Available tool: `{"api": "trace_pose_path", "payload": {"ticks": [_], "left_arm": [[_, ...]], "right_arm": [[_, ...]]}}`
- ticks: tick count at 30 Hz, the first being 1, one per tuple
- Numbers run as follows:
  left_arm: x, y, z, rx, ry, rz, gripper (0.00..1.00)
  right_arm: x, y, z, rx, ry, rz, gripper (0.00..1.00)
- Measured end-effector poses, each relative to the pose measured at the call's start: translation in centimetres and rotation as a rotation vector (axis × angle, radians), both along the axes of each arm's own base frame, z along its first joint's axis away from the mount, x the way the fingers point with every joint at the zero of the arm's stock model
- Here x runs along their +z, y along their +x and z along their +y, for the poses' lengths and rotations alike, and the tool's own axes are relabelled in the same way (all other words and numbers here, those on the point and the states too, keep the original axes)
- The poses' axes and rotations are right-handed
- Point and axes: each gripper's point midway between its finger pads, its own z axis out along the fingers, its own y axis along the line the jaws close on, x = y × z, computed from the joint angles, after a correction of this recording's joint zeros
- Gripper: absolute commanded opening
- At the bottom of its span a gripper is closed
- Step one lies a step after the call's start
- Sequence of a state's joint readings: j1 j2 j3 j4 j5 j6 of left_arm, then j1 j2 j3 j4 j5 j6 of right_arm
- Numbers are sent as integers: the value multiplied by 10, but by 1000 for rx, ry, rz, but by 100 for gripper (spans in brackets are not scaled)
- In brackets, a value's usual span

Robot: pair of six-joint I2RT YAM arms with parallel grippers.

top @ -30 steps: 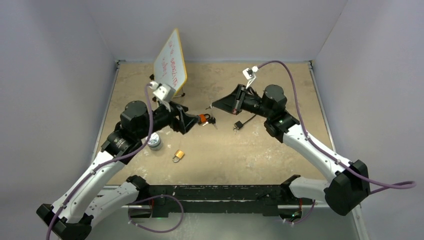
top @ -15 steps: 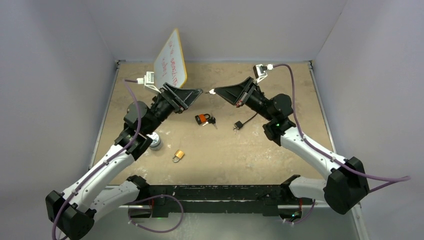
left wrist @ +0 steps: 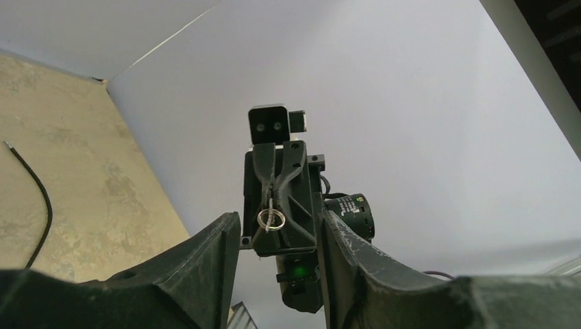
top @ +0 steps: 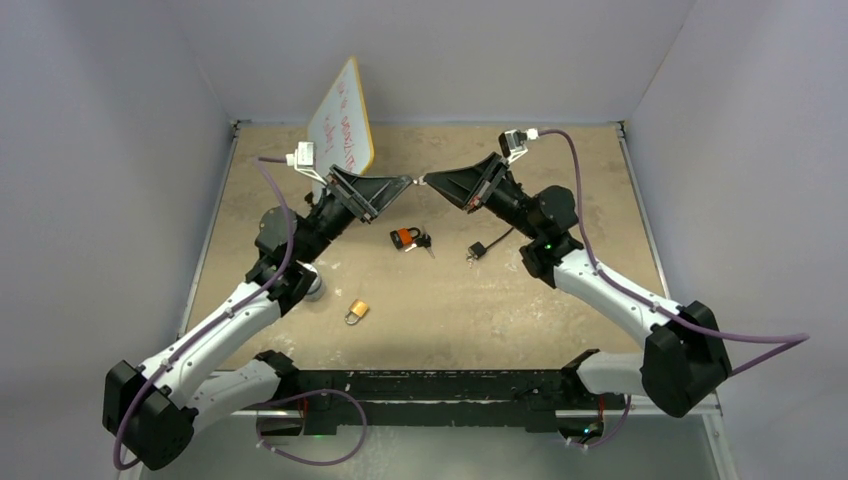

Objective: Unlock with the key
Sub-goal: Pick up the key from the center of the board.

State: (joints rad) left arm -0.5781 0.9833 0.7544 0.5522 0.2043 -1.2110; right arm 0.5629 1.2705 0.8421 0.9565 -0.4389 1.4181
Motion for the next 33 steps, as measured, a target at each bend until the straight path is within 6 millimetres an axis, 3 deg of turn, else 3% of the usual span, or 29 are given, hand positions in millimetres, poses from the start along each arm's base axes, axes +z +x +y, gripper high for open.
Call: {"api": "trace_pose_path", "payload": {"ticks": [9, 14, 22, 28, 33], "left_arm": [[-7, 5, -8, -25, 5, 9, 27], [-13, 7, -11, -31, 18, 25, 12], [-13, 7, -10, -23, 27, 16, 21], [-15, 8, -9, -15, 43, 7, 0], [-10, 5, -7, -5, 60, -31, 0]], "right_arm": [[-7, 3, 3, 6, -10, 16, 0], [-7, 3, 3, 6, -9, 16, 0], [-7, 3, 3, 6, -10, 15, 0], [-7, 3, 3, 6, -11, 16, 0], [-10, 4, 4, 8, -19, 19, 1]]}}
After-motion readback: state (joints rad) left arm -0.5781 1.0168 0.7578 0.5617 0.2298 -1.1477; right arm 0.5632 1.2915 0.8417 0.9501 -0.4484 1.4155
